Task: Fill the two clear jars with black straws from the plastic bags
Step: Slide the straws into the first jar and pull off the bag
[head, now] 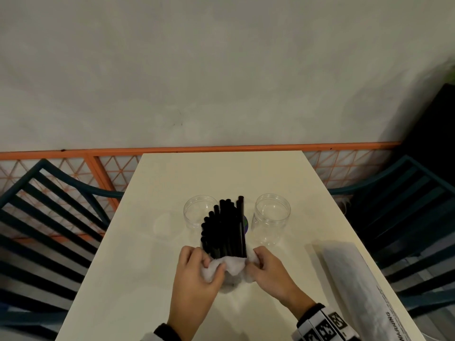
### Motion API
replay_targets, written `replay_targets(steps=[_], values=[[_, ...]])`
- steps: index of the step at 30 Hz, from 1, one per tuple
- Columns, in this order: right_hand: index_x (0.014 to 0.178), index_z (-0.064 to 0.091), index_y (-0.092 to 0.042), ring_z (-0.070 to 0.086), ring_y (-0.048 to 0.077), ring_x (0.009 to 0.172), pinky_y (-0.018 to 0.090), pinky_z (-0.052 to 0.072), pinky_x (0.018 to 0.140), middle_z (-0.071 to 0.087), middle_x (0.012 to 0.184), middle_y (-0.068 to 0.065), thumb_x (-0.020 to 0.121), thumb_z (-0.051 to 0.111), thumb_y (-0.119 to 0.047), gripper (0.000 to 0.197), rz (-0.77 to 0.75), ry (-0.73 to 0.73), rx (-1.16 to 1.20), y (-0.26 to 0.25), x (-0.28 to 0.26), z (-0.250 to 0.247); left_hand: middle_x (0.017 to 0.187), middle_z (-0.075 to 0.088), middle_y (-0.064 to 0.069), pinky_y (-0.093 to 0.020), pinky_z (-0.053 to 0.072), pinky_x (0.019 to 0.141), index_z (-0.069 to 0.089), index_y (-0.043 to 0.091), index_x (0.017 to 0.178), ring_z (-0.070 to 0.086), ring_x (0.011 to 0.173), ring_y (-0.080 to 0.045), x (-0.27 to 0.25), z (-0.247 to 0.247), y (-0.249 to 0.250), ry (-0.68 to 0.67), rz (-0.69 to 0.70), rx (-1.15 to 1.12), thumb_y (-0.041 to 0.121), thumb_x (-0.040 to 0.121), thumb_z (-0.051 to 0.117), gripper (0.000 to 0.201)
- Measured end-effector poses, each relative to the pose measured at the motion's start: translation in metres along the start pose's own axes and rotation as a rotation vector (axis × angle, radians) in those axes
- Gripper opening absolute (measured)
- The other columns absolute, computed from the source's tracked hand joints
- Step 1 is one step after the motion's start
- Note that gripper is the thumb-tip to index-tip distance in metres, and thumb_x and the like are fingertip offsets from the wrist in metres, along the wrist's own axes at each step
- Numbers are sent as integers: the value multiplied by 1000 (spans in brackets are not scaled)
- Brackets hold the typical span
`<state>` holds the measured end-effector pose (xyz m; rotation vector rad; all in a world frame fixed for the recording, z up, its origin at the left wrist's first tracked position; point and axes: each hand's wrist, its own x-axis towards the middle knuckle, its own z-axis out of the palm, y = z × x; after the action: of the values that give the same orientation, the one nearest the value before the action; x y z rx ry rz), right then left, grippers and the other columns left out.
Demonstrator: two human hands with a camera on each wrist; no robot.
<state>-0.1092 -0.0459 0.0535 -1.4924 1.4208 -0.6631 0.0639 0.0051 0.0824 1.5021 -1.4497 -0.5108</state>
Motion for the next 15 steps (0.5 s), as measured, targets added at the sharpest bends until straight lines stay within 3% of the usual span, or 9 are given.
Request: replay_targets(steps=[1,3,5,7,9,12,13,15], values=[[86,52,-16,49,11,69,21,42,64,54,78,-3,80,62,-26,15,16,-48,52,-2,-3,-1,79,40,4,-6,37,62,40,21,64,47,72,-6,1,1,-2,14,-2,6,31,69,66,29],[98,56,-21,58,10,81,24,48,75,61,91,-6,69,65,-39,35,34,-159,154,-6,-11,1,80,40,5,-6,37,61,40,24,65,47,73,-6,3,1,-4,33,-9,23,27,71,66,27],[106,55,-24,60,7,90,20,50,76,62,101,-6,71,71,-45,44,24,-183,174,-12,-16,4,80,41,8,-4,37,63,40,28,66,48,76,-3,3,2,-5,22,11,43,22,72,68,30],[104,55,-24,60,6,86,15,49,69,61,100,-5,76,73,-40,37,-2,-83,143,-15,-16,4,81,43,10,-3,37,66,46,25,69,48,80,2,1,2,-6,-49,41,56,37,69,62,20],[100,57,-22,59,7,77,17,48,63,60,94,-2,78,72,-29,27,-52,22,127,-13,-10,0,87,46,14,-3,40,72,56,22,78,51,89,2,-5,2,-8,-178,56,17,44,68,57,24],[95,62,-21,63,18,72,32,56,66,63,88,1,84,66,-15,13,-117,107,91,-8,-3,-7,103,49,19,-8,45,84,66,36,96,57,98,-2,-9,-3,-8,-380,58,-103,44,71,57,28],[95,64,-19,65,20,73,36,57,67,65,90,3,84,65,-13,13,-133,124,73,-5,-1,-7,104,52,19,-9,47,83,68,39,95,59,95,-2,-8,-3,-9,-395,58,-112,44,72,58,26],[97,67,-20,65,15,74,31,57,67,66,95,5,84,65,-11,16,-153,130,71,-3,0,-5,99,59,18,-12,50,78,70,39,87,63,85,-4,-6,-3,-9,-337,28,-102,40,71,60,19]])
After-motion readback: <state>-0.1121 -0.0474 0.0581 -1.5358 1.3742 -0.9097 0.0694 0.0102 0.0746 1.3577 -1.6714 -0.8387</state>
